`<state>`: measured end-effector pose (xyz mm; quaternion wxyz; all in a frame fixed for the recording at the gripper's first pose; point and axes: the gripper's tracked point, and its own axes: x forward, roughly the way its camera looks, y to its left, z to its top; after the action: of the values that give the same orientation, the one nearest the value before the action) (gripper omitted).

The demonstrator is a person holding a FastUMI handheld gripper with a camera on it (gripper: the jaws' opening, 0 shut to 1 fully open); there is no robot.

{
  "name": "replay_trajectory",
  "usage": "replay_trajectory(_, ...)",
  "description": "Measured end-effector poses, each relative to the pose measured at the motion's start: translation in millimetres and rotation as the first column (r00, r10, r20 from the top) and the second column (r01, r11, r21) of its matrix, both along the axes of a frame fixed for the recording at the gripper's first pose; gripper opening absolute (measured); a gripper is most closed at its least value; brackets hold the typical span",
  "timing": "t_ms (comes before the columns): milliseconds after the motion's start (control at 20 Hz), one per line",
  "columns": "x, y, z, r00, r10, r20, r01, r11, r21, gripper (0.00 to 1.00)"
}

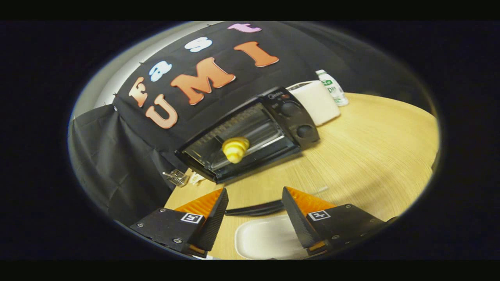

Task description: Open the toaster oven, put the food inside, and close the toaster oven door.

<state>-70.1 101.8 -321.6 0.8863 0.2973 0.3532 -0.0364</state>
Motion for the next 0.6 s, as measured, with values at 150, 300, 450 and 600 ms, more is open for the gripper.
replay_trajectory(150,-18,-2,-12,0.998,0.054,-0.041,-0.056,0.997,-0.061,0.82)
replay_trajectory(300,-25,1,-31,0.985,0.148,-0.092,-0.158,0.981,-0.111,0.82)
replay_trajectory(450,-15,4,-40,0.975,0.2,-0.099,-0.212,0.968,-0.131,0.83)
replay_trajectory(600,-10,7,-41,0.961,0.252,-0.115,-0.268,0.951,-0.152,0.88)
